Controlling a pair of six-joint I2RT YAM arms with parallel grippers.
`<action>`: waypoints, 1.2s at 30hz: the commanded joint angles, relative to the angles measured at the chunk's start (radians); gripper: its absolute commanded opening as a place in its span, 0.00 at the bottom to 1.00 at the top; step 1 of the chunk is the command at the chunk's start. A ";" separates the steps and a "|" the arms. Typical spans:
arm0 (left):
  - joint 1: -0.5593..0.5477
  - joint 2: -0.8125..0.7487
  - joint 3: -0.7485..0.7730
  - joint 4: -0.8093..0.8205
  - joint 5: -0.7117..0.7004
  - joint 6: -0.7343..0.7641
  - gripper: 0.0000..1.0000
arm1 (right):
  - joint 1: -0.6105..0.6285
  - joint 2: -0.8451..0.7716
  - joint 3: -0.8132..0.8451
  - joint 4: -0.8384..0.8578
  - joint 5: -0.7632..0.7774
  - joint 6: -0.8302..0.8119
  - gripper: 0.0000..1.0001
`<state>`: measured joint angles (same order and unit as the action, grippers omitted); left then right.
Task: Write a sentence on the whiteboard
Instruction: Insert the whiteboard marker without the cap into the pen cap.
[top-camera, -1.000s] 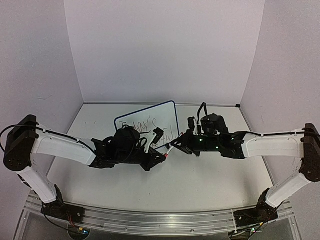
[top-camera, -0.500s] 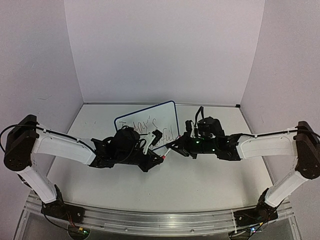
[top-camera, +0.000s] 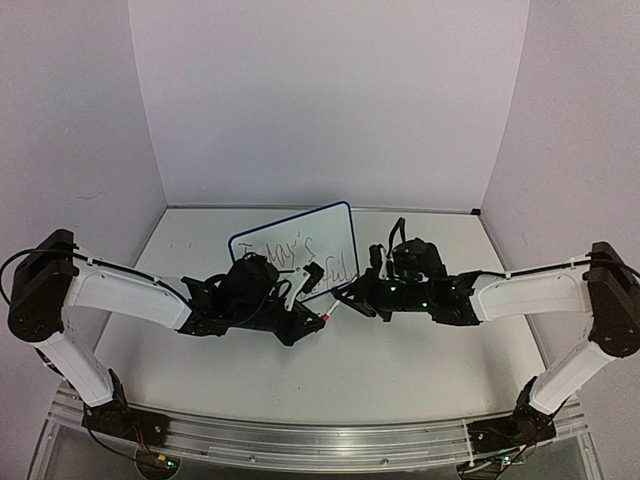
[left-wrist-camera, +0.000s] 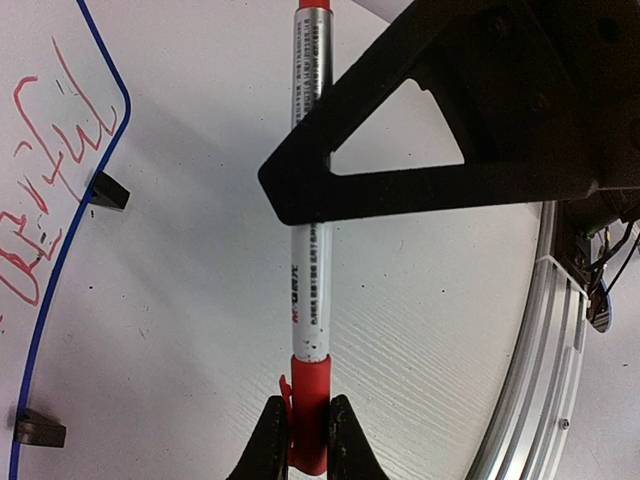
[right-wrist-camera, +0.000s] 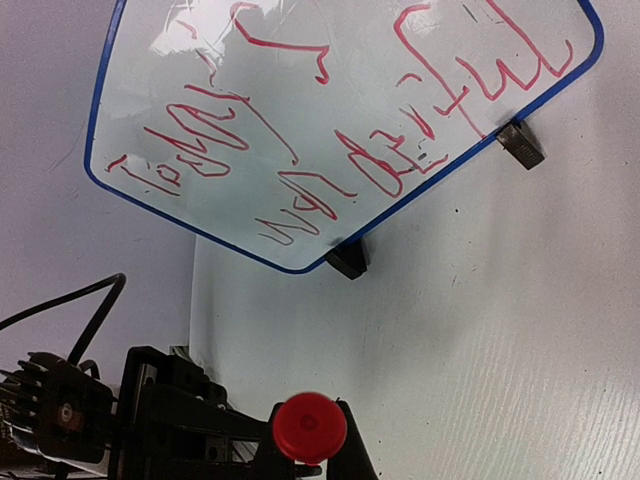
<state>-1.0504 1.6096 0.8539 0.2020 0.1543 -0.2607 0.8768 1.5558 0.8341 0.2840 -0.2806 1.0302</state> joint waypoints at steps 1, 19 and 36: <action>0.004 -0.042 0.043 0.262 0.012 0.024 0.00 | 0.086 0.041 -0.018 -0.029 -0.130 0.014 0.00; 0.031 -0.028 0.045 0.344 0.067 -0.009 0.00 | 0.148 0.061 -0.003 -0.050 -0.136 -0.029 0.00; 0.055 -0.118 -0.029 0.115 0.091 0.021 0.46 | 0.138 -0.207 0.030 -0.444 0.252 -0.094 0.00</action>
<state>-1.0149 1.6005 0.8078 0.2497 0.3241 -0.2779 0.9936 1.4548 0.8368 0.0994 -0.1398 0.9737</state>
